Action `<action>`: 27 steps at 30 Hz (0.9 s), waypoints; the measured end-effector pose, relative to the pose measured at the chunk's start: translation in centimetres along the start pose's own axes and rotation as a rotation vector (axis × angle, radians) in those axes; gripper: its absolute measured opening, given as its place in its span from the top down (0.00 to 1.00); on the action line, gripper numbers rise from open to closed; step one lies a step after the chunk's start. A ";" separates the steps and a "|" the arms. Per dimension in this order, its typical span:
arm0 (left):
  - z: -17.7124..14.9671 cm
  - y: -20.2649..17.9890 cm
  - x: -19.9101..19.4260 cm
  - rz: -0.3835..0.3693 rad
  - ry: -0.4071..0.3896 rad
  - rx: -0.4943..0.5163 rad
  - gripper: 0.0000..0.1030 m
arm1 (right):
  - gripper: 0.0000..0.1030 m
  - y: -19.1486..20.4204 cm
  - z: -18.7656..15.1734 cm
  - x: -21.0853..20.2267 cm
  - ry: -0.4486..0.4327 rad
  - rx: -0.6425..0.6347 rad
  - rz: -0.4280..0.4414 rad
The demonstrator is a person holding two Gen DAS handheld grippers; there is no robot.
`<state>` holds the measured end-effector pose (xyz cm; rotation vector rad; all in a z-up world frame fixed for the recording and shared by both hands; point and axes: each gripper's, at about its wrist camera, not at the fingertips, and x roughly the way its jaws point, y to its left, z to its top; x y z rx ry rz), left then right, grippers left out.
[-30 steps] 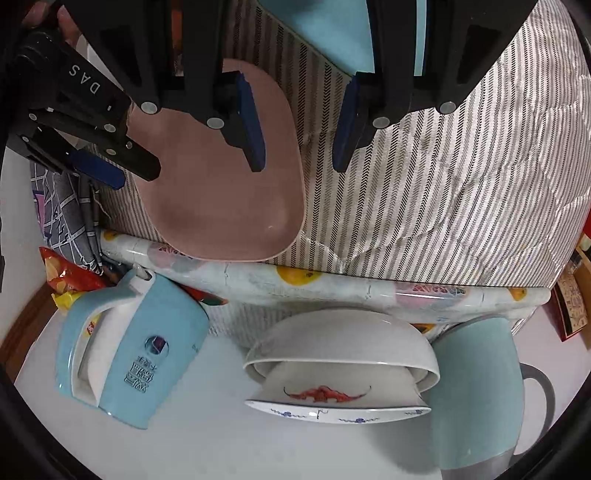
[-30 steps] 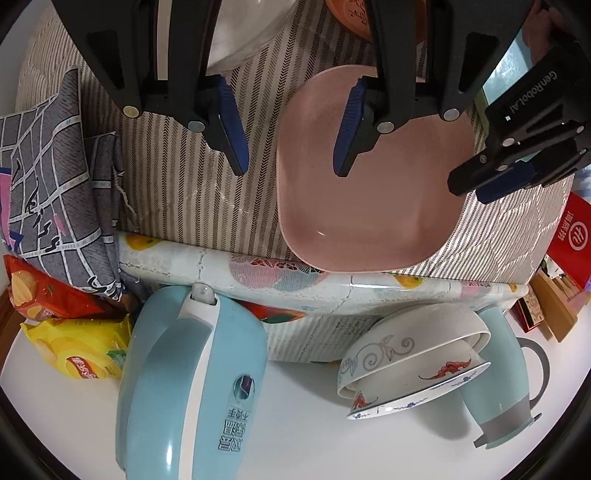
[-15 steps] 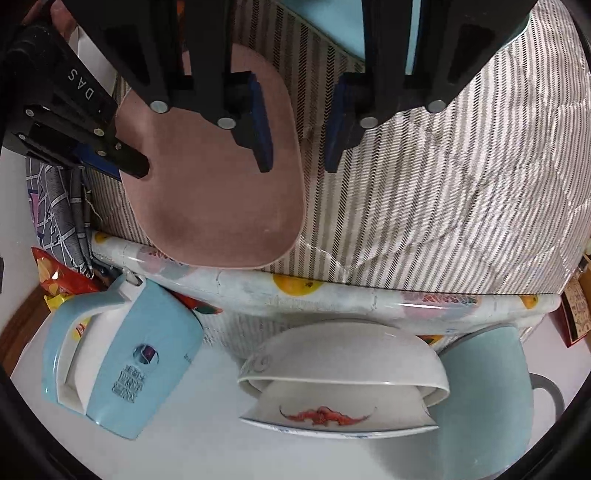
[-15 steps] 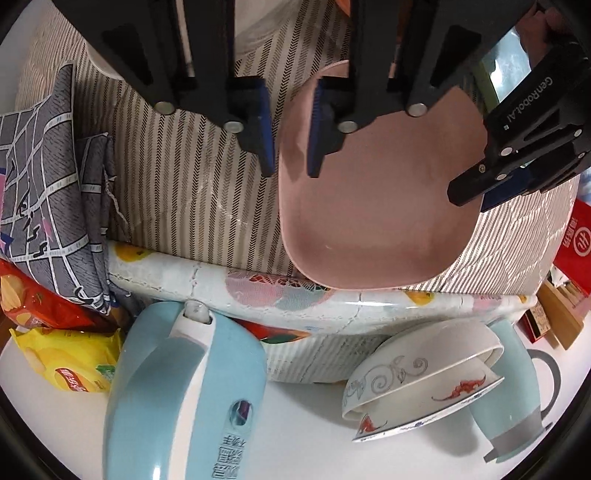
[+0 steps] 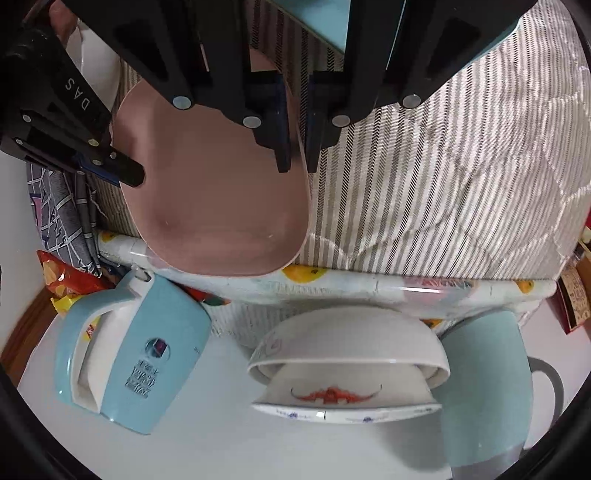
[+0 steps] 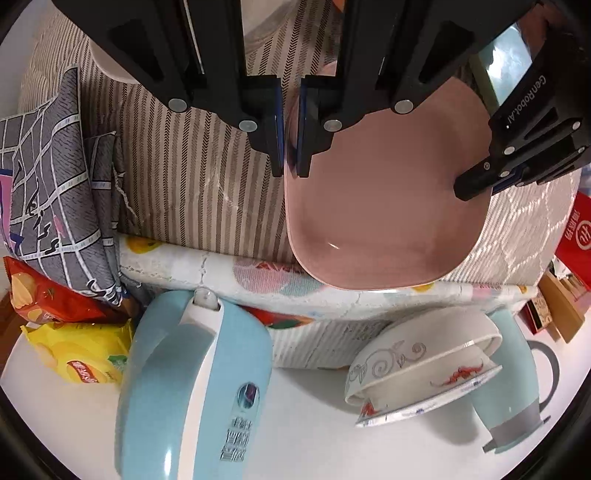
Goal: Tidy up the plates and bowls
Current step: 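Close the left tool on the rim of the pink square plate, then carry the pink plate with the left tool onto the blue plate and release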
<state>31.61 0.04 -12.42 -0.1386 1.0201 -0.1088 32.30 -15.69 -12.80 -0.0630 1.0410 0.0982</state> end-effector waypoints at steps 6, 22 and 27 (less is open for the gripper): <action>0.1 0.6 -2.3 0.001 -0.029 -0.004 0.92 | 0.94 0.3 0.3 -2.0 -0.037 0.005 0.013; -2.2 1.7 -7.9 0.004 -0.082 -0.037 0.92 | 0.95 2.4 -1.5 -7.4 -0.111 -0.018 0.042; -3.2 2.1 -9.4 0.010 -0.092 -0.050 0.92 | 0.95 3.2 -2.5 -9.1 -0.129 -0.024 0.048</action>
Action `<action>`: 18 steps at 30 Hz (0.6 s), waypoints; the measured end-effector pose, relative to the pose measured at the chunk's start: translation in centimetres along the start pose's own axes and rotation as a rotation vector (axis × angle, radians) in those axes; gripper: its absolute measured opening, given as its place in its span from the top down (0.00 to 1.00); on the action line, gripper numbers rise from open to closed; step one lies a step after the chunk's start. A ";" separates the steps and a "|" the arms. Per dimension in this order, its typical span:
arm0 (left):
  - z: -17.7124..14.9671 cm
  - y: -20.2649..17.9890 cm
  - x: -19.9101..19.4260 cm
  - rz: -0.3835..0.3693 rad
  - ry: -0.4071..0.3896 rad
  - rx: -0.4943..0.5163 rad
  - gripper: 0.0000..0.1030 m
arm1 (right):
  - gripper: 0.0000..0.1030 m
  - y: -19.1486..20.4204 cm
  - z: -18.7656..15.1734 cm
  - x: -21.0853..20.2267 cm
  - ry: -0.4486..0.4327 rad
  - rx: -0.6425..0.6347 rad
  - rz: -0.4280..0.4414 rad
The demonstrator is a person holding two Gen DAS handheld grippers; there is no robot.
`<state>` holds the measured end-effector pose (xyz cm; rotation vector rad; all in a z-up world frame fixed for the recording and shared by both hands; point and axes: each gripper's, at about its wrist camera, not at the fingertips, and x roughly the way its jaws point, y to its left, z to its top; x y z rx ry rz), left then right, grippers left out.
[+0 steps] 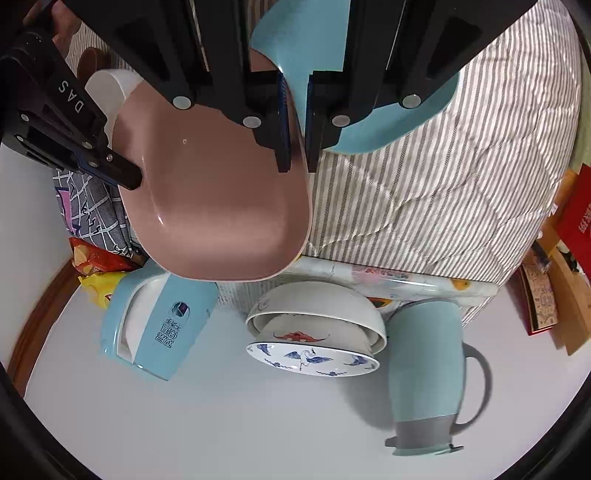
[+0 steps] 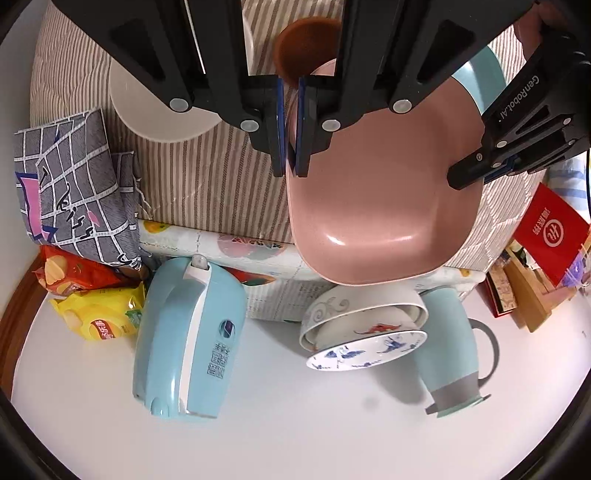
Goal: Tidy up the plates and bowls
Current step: 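Carry the pink plate with the left tool onto the blue plate and release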
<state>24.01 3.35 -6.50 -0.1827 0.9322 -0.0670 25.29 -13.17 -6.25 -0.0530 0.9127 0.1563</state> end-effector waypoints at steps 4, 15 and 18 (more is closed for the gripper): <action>-0.8 0.6 -1.2 0.008 -0.005 -0.009 0.92 | 0.95 0.8 -0.5 -1.1 -0.008 -0.009 0.010; -3.3 3.8 -3.6 0.045 -0.013 -0.069 0.92 | 0.96 4.3 -2.4 -2.3 -0.006 -0.060 0.052; -4.1 4.9 -3.7 0.053 -0.008 -0.095 0.92 | 0.96 5.3 -2.8 -2.2 0.002 -0.076 0.067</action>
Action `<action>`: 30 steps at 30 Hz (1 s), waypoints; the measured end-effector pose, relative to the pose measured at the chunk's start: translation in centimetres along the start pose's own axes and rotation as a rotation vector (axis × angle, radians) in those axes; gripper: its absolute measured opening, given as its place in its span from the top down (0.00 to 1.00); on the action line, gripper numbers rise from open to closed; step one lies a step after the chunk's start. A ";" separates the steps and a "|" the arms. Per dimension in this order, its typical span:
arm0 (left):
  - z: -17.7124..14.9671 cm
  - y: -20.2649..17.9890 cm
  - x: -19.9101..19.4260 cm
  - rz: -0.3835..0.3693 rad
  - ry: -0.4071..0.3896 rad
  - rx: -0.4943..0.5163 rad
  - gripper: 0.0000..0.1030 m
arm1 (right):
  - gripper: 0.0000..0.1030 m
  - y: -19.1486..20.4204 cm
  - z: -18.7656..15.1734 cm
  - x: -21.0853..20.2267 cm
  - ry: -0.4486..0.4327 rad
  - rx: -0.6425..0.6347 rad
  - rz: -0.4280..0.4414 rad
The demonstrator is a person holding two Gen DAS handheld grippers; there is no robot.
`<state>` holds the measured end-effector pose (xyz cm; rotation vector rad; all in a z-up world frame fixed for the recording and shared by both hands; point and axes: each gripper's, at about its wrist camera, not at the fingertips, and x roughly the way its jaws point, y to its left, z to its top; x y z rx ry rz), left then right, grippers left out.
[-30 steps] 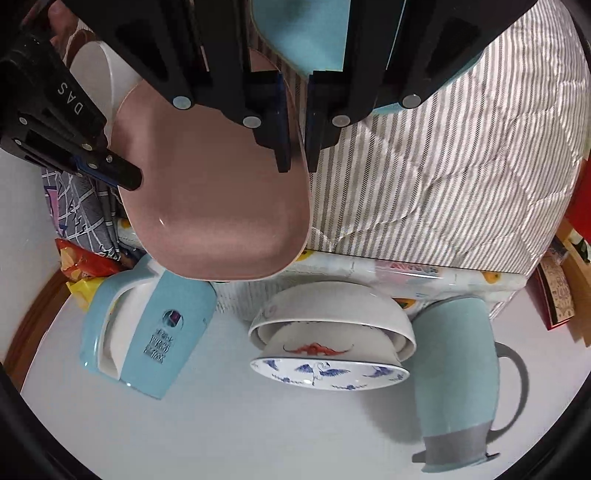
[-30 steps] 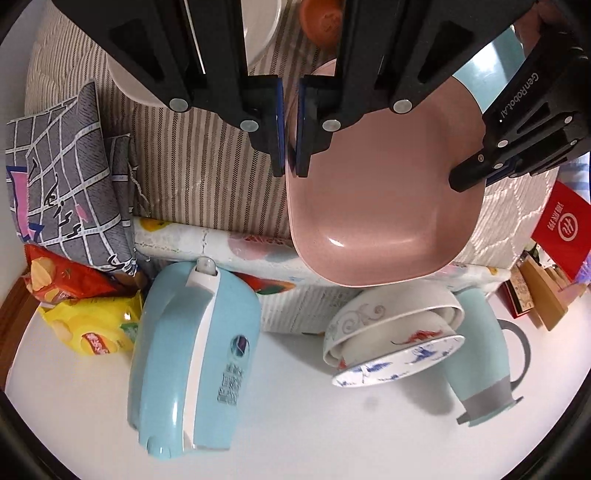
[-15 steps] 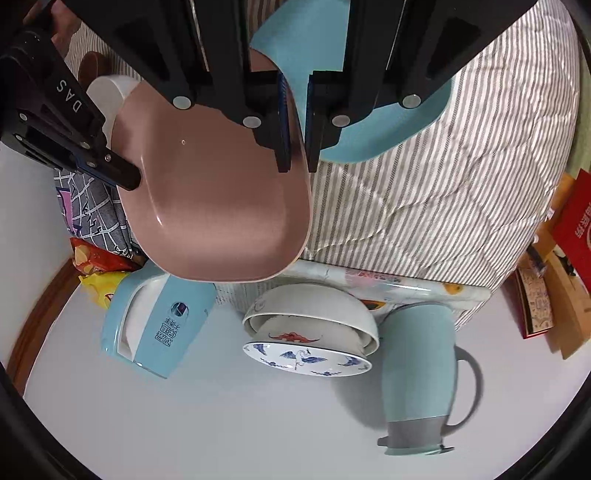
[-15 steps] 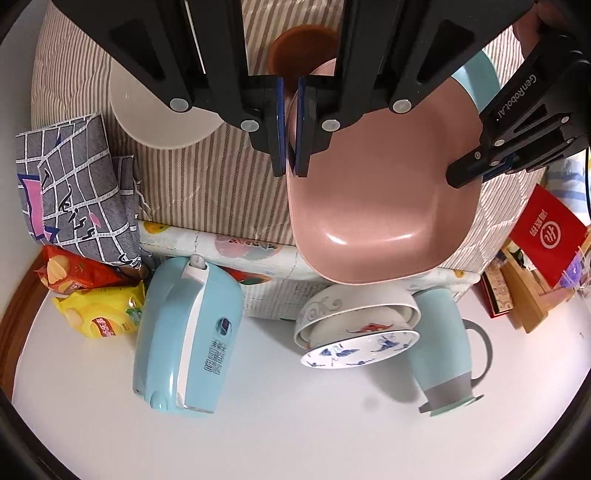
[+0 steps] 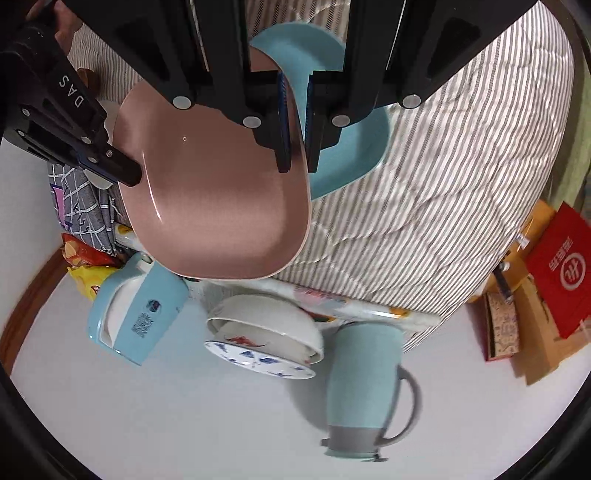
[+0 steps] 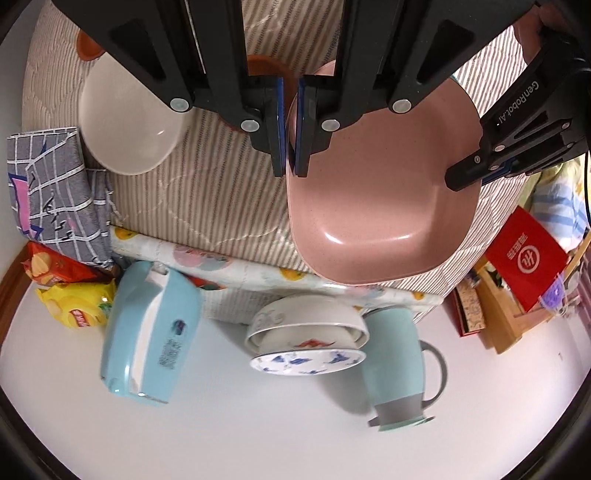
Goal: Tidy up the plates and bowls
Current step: 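Carry the pink plate with the left tool onto the blue plate and release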
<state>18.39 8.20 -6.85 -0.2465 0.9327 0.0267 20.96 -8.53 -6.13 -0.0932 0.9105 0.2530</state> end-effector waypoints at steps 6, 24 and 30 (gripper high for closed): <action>-1.5 1.8 0.4 0.016 0.025 -0.034 0.92 | 0.95 1.6 -0.6 0.9 0.021 -0.023 0.025; -2.9 3.3 2.2 0.057 0.076 -0.059 0.92 | 0.95 3.0 -1.7 4.4 0.075 -0.076 0.056; -3.2 3.6 2.7 0.069 0.091 -0.061 0.92 | 0.94 3.4 -1.8 5.6 0.091 -0.100 0.065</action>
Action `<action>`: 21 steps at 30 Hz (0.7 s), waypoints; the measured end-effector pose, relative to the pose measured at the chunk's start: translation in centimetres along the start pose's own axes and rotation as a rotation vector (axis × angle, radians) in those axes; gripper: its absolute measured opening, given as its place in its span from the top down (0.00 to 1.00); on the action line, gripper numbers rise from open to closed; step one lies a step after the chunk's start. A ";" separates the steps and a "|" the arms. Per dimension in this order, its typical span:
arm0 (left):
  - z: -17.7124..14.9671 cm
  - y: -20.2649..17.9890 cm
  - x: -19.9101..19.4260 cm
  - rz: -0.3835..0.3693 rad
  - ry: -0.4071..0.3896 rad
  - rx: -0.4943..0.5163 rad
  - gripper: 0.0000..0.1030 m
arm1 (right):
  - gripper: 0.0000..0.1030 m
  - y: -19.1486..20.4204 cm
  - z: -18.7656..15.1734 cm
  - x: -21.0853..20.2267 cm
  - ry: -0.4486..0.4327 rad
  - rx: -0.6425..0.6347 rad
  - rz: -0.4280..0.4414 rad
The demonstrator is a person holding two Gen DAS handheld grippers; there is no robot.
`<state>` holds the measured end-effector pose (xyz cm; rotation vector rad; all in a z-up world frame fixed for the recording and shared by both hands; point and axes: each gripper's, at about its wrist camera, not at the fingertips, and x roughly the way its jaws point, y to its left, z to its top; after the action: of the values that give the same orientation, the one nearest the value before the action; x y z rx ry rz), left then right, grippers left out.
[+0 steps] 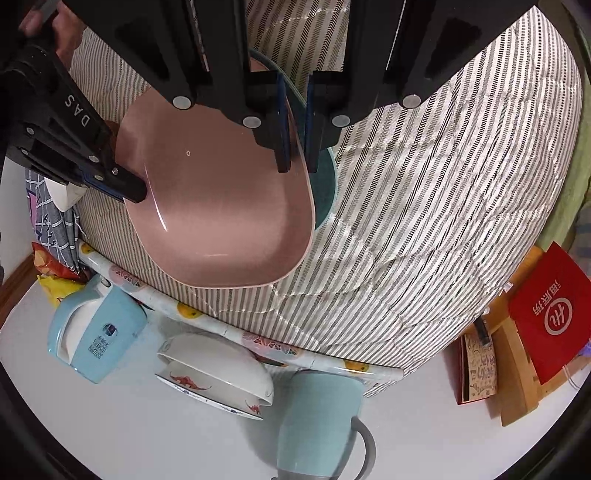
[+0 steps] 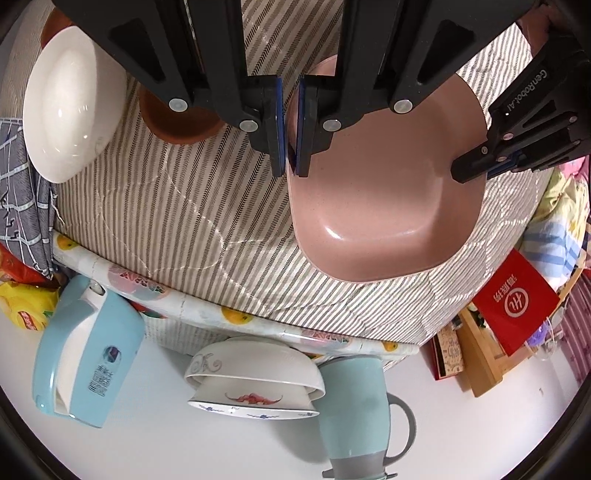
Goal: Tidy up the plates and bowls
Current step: 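Carry the pink plate with the left tool onto the blue plate and release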
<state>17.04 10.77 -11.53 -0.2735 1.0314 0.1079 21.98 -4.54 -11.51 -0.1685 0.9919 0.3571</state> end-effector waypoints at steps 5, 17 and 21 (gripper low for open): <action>0.0 0.0 0.1 0.001 0.007 -0.003 0.91 | 0.94 -0.1 0.0 0.6 0.007 -0.003 0.008; -0.7 -0.7 -0.9 -0.032 0.026 0.013 0.79 | 0.85 -0.4 0.0 -0.3 -0.011 -0.002 0.021; -1.1 -1.2 -1.8 -0.028 0.020 0.025 0.73 | 0.85 -0.7 -0.4 -1.5 -0.032 0.005 0.018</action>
<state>15.46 9.40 -10.33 -0.2669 1.0473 0.0671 21.18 -5.67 -10.46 -0.1491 0.9628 0.3732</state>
